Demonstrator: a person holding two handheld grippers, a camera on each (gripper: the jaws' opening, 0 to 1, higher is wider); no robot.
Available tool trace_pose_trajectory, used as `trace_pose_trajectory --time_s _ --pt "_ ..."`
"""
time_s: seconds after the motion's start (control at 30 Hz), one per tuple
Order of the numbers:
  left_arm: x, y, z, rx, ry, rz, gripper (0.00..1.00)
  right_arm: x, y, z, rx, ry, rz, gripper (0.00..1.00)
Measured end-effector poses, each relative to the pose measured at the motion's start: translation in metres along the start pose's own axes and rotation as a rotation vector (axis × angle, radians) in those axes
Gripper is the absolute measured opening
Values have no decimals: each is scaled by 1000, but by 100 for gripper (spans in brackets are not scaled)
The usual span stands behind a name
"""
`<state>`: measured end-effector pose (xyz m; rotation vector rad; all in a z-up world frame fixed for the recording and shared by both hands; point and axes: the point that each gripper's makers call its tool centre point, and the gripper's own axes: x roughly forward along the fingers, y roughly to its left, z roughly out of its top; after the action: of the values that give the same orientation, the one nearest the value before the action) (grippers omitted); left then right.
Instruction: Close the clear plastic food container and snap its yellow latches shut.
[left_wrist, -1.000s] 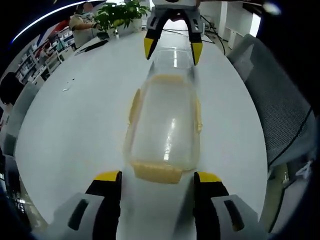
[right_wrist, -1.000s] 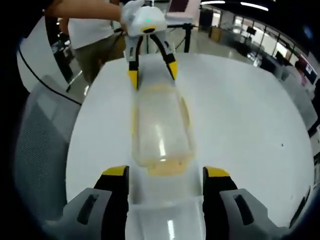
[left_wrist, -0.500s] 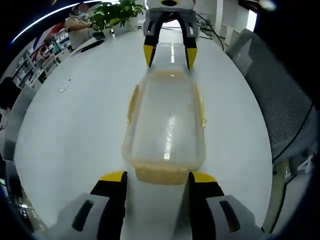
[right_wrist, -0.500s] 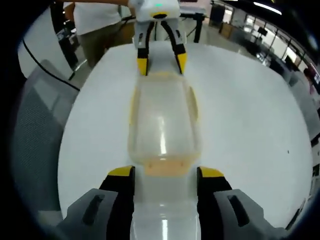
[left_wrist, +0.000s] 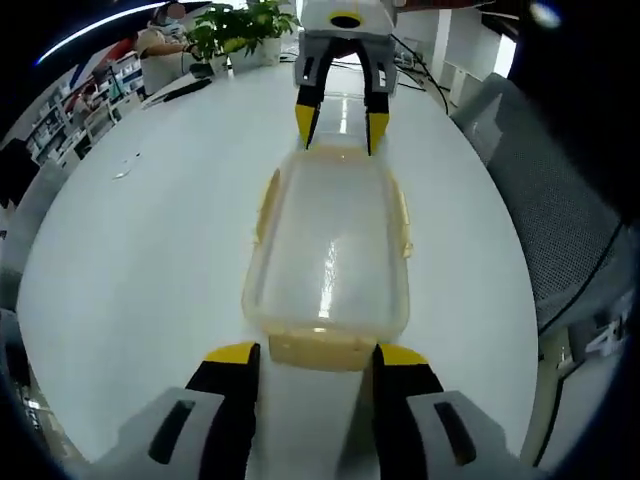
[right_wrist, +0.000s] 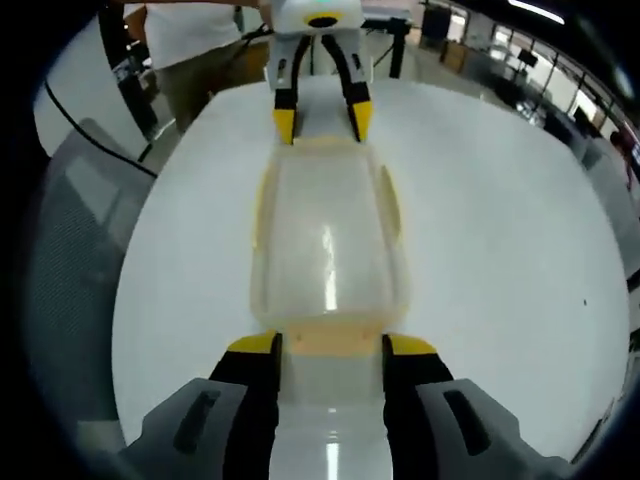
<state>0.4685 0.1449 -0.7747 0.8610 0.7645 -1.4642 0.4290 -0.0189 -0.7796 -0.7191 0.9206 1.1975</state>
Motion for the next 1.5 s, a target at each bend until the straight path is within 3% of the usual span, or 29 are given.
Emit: trace_pose_trajectory --time_s 0.83,1.1,1.5 --pt "2 1 0 16 -1 -19 41 5 1 4 -64 104 28 38" --pt "4 3 2 25 33 -26 36 11 -1 3 -51 147 8 39" --pt "5 0 3 74 45 -54 36 9 -1 2 -40 146 2 38"
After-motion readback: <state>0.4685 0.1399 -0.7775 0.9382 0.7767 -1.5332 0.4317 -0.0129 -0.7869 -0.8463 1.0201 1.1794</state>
